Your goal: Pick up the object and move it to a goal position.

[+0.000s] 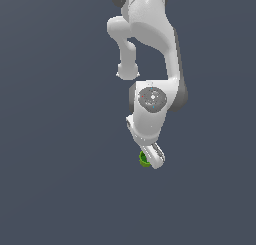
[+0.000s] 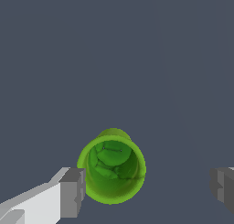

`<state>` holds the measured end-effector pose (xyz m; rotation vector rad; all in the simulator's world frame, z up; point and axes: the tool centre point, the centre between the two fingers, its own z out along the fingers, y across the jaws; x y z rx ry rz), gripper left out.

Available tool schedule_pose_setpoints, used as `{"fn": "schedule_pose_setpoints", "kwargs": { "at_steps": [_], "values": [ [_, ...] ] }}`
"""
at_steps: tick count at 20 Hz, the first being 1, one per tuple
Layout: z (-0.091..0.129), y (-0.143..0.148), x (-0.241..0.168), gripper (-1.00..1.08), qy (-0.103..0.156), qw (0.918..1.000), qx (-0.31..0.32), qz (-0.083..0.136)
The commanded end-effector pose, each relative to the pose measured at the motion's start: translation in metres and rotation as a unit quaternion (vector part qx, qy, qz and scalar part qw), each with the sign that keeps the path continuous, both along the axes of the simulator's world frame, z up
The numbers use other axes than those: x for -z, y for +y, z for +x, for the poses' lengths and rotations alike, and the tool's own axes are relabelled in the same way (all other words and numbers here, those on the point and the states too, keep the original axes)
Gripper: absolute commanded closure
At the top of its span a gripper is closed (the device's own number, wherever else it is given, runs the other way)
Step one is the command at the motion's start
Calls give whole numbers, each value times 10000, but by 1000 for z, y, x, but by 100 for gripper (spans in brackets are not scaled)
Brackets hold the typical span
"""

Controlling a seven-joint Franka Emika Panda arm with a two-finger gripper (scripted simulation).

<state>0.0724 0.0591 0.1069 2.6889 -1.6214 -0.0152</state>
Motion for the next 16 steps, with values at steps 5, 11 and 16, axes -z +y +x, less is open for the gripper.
{"fn": "schedule_pose_setpoints", "kwargs": {
  "at_steps": [5, 11, 16],
  "values": [
    [8, 10, 8, -92, -23, 9978, 669, -14],
    [12, 16, 12, -92, -37, 9946, 1038, -21],
    [14, 19, 14, -92, -43, 9930, 1176, -23]
  ]
}}
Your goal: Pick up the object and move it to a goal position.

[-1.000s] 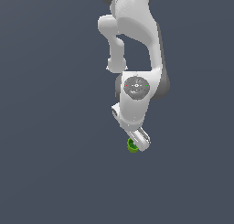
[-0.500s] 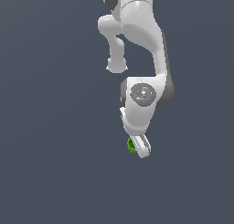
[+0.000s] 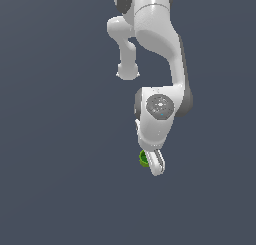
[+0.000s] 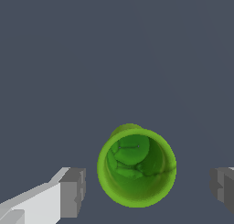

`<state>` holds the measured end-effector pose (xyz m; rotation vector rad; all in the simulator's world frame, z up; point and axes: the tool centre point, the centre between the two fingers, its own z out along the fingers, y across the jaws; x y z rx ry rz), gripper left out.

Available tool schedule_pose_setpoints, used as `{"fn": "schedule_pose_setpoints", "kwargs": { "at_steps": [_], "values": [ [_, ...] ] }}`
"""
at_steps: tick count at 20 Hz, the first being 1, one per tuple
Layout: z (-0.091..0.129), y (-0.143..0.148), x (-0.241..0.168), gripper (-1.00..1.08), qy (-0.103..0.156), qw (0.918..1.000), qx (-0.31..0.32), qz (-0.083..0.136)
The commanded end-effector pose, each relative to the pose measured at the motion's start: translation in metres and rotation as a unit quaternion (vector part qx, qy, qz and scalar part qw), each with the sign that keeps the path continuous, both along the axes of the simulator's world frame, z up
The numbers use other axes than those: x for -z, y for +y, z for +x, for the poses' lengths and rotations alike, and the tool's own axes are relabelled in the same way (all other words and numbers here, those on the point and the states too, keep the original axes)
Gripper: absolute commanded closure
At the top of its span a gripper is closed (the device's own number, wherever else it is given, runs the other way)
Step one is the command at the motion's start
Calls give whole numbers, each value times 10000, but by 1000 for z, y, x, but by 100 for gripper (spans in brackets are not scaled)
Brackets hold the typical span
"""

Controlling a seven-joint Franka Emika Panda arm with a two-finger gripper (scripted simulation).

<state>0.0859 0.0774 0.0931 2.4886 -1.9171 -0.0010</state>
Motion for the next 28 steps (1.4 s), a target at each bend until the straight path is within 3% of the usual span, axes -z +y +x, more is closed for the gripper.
{"fn": "schedule_pose_setpoints", "kwargs": {
  "at_steps": [1, 21, 22, 28],
  "values": [
    [1, 1, 0, -92, -3, 10000, 50, -1],
    [1, 1, 51, -92, -3, 10000, 54, -1],
    [1, 1, 51, 108, -3, 10000, 54, -1],
    [1, 1, 51, 108, -3, 10000, 54, -1]
  ]
}}
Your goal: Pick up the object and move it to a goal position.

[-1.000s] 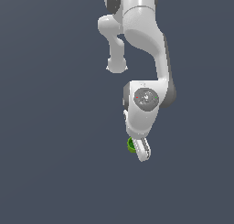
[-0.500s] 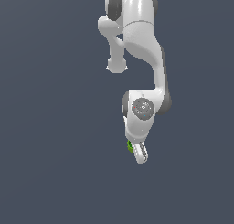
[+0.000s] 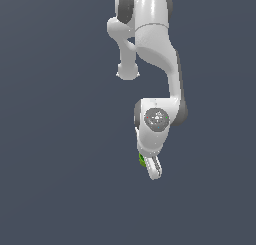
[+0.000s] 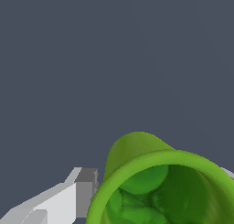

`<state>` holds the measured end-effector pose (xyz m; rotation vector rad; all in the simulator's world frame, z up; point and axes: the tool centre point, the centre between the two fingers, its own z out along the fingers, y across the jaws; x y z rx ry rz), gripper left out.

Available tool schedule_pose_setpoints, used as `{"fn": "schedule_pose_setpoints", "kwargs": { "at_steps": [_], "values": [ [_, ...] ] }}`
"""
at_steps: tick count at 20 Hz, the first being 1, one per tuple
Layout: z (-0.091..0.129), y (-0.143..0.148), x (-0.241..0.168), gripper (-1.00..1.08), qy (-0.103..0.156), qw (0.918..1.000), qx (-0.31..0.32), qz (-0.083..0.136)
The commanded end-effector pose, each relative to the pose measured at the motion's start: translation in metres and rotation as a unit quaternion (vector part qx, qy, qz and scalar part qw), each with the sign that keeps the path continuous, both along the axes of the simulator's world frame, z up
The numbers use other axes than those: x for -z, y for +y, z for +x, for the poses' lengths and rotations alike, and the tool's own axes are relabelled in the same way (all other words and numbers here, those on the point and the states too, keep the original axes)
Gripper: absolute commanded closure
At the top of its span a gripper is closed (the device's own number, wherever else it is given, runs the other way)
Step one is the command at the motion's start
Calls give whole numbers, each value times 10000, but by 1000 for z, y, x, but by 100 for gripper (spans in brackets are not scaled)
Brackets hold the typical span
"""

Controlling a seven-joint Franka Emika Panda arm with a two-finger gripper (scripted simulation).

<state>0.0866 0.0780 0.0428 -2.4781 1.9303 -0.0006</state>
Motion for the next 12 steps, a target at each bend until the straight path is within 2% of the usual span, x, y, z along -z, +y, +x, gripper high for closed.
{"fn": "schedule_pose_setpoints", "kwargs": {
  "at_steps": [1, 7, 12],
  "values": [
    [0, 0, 0, 108, 3, 10000, 0, 0],
    [-1, -3, -1, 108, 7, 10000, 0, -1],
    [-5, -21, -11, 108, 7, 10000, 1, 2]
  ]
}}
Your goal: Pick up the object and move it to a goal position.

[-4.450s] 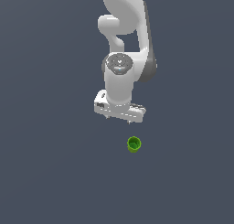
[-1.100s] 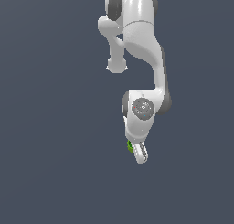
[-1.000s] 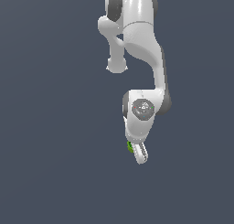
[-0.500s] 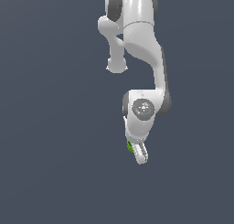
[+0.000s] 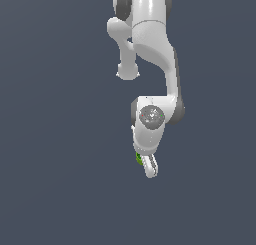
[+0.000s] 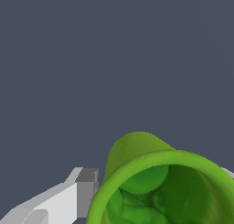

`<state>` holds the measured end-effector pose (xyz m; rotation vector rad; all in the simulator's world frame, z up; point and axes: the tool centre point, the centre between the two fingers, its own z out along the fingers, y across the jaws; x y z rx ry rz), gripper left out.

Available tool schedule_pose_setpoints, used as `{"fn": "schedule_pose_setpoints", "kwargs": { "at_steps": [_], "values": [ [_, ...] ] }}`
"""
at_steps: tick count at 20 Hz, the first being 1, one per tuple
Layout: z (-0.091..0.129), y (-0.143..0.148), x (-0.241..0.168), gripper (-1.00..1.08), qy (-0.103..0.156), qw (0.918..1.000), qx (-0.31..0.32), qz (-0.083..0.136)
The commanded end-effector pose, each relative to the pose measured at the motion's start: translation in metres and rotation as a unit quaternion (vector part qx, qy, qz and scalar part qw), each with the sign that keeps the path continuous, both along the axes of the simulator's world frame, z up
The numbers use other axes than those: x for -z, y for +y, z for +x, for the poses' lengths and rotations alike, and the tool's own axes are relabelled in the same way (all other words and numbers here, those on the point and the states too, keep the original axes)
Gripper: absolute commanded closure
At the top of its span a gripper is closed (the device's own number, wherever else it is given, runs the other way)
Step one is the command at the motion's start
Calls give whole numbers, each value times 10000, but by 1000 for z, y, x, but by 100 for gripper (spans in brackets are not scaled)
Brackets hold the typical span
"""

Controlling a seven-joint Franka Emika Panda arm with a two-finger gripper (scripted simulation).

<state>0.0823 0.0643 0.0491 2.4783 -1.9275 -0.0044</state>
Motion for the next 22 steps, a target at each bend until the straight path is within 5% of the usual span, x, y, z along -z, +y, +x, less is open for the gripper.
{"fn": "schedule_pose_setpoints", "kwargs": {
  "at_steps": [1, 14, 22],
  "values": [
    [-2, -13, -9, 108, -13, 10000, 8, 1],
    [-23, -130, -76, 108, -15, 10000, 10, 5],
    [-25, -159, -93, 108, -17, 10000, 8, 0]
  ]
}}
